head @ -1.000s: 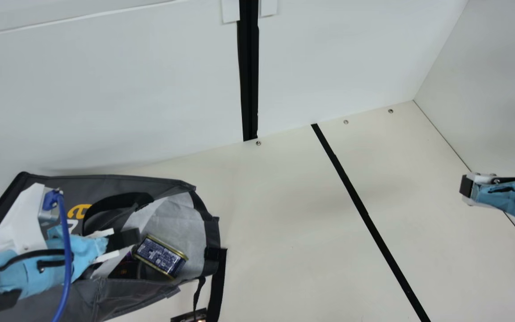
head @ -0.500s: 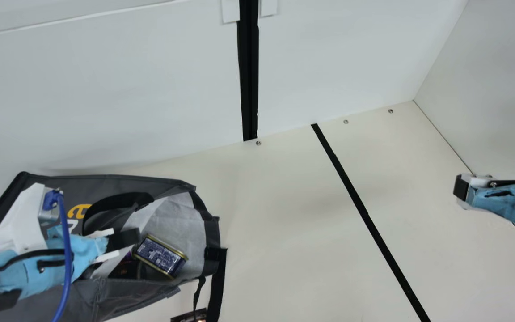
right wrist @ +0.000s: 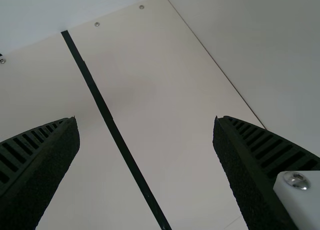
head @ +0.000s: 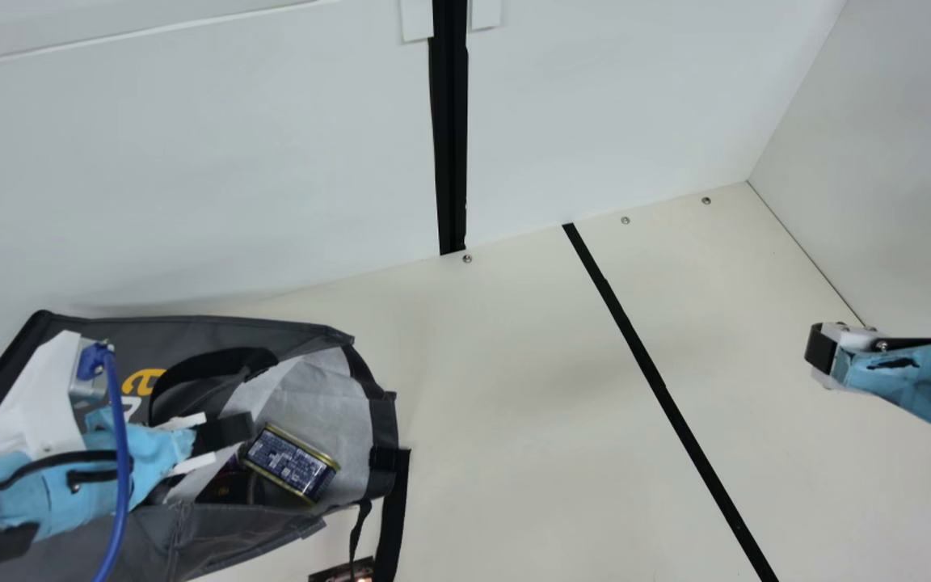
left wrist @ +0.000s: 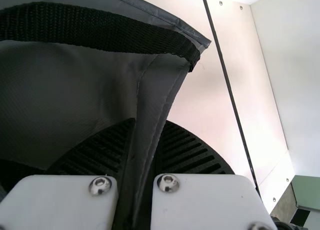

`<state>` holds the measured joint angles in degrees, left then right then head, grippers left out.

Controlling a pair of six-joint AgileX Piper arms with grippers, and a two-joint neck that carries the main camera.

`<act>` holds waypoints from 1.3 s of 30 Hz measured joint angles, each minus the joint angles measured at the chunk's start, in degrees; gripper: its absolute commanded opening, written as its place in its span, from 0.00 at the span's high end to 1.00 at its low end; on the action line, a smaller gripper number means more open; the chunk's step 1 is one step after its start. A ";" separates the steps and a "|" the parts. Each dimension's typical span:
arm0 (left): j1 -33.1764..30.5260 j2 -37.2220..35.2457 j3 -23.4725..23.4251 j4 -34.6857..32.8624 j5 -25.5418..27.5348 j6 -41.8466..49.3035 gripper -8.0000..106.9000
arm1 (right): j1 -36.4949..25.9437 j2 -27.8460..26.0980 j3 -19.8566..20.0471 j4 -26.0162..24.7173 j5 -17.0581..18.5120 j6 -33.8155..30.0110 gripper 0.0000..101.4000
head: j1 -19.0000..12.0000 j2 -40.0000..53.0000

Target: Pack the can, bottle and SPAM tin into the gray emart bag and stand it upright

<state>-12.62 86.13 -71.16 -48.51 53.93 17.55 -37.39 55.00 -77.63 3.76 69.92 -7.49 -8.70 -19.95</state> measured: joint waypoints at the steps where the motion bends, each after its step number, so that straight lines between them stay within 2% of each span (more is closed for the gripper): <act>1: 0.00 0.00 0.00 0.00 0.00 0.00 1.00 | -0.07 0.00 0.07 0.15 0.00 -0.14 0.06 | 0.00 0.09; 17: 0.00 0.00 0.00 0.00 0.00 0.00 1.00 | 1.16 1.32 1.06 4.11 -0.06 -2.37 0.06 | 0.00 0.00; 39: 0.00 0.00 0.00 0.00 0.00 -0.10 1.00 | 3.63 4.36 6.91 15.95 -0.09 -14.91 0.06 | 0.00 0.00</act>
<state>-12.62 86.13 -71.16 -48.51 53.93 17.45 -33.77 59.35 -70.73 19.71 69.83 -22.40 -8.70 -19.95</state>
